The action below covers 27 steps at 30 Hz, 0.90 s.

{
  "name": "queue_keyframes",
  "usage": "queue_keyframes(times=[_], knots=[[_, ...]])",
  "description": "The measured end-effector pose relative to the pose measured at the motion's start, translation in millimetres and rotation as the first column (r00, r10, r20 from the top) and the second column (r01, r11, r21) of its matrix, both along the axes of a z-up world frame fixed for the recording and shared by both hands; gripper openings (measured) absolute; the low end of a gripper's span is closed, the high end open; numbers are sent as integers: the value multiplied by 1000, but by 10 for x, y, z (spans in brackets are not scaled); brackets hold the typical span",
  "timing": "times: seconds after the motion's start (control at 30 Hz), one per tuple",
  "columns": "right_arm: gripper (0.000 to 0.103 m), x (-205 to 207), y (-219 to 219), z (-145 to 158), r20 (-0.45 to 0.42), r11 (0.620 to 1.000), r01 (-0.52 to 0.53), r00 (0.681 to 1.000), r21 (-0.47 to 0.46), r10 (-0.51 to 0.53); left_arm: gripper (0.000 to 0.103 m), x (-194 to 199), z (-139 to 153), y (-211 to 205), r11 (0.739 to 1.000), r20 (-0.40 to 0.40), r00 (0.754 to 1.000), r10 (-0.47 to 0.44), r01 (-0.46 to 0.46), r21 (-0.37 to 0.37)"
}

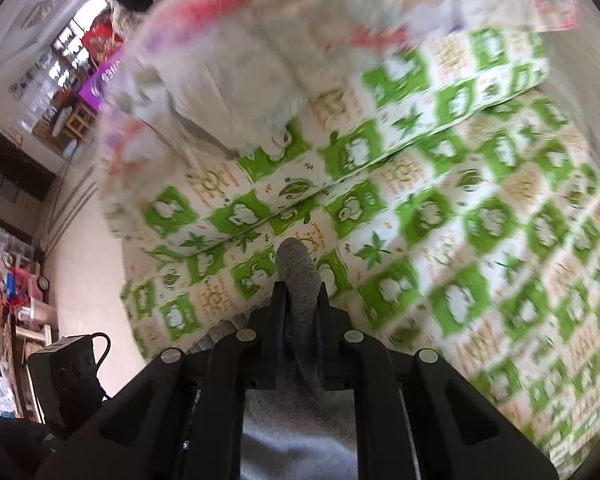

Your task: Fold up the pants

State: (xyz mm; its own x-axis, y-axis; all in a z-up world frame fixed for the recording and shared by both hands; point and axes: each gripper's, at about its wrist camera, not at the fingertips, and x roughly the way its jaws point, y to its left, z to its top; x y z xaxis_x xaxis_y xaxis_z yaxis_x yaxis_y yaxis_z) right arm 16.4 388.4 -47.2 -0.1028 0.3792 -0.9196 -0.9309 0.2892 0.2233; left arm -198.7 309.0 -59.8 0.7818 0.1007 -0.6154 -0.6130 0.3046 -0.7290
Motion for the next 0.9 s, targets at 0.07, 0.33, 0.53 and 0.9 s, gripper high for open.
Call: queue_keyframes(times=[0.07, 0.33, 0.53, 0.9], knots=[[13, 59, -169, 161, 1, 999, 19, 1000, 28, -19, 19, 53, 140, -81, 999, 20, 1000, -18, 17, 30], [13, 265, -993, 612, 17, 988, 123, 992, 94, -125, 19, 399, 525, -494, 987, 64, 989, -134, 128, 98], [13, 393, -1614, 890, 23, 970, 194, 980, 147, -200, 19, 605, 641, -896, 965, 67, 969, -239, 230, 124], [13, 572, -2934, 1221, -36, 884, 379, 922, 273, -384, 19, 1108, 780, -1724, 894, 46, 902, -429, 416, 168]])
